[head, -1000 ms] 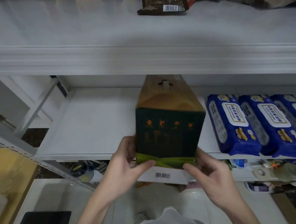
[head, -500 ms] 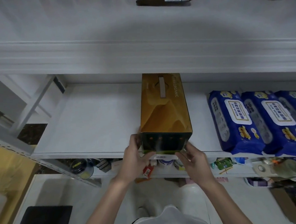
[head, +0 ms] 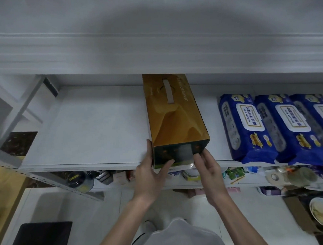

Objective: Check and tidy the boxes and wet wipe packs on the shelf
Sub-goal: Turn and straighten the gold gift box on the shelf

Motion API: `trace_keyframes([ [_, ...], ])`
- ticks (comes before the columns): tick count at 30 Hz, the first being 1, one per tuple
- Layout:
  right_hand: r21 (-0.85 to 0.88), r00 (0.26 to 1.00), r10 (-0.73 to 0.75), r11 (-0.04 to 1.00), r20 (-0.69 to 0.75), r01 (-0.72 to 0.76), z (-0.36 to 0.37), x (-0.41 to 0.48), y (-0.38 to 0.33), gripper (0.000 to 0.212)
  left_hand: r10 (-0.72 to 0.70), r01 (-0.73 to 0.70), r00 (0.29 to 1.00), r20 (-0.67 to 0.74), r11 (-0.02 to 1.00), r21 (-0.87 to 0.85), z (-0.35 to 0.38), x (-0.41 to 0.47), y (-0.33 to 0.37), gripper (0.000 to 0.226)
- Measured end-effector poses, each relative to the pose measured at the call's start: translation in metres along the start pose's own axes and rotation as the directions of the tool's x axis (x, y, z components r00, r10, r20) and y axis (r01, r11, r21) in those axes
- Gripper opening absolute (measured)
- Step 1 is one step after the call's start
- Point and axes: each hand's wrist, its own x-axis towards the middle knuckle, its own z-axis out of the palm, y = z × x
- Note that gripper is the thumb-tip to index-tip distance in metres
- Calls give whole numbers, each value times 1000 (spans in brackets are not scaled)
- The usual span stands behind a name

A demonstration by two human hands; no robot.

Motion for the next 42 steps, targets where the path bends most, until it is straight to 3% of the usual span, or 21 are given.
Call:
trace_keyframes([
  [4,83,994,71,993,83,-78,-41,15,-14,40,-76,83,986,-149,996,38,47,-22,21,88],
  [8,218,988,127,965,88,-144,-70,42,-25,37,-59,61,997,-56,998,27,78,-33,29,79],
  [10,213,984,178,961,26,-179,-73,51,-27,53,-67,67,998,-2,998,-4,85,-34,31,75],
  [12,210,979,199,960,-43,-186,-68,53,-27,63,-70,68,998,-6,986,-149,84,-32,31,61],
  [15,114,970,84,992,-226,-59,-47,43,-24,59,-21,-29,981,-194,968,-251,58,-15,24,33],
  [18,-11,916,-98,995,-390,102,-21,21,-23,62,-8,-75,945,-327,968,-241,19,35,13,37],
  [20,-5,882,-132,989,-453,145,-5,4,-18,58,18,-109,937,-349,964,-244,-7,75,14,41],
  [22,-42,887,-159,987,-434,156,9,-12,-12,63,38,-125,955,-294,951,-284,-28,111,14,54],
  [26,-302,890,-279,938,-361,171,24,-18,-2,81,6,-54,987,-162,956,-290,-54,162,4,80],
  [29,-265,861,-275,949,-428,171,28,-9,3,80,-36,26,999,-33,966,-259,-67,188,-4,94],
  [31,-211,848,-264,960,-460,185,29,-6,5,75,-14,26,999,47,961,-275,-71,197,-4,85],
  [34,-205,840,-276,958,-467,201,28,-2,6,68,-34,40,999,29,967,-252,-71,198,3,60],
  [42,-183,897,-244,965,-370,187,-16,28,-15,46,-180,134,968,-175,961,-243,-60,120,11,63],
])
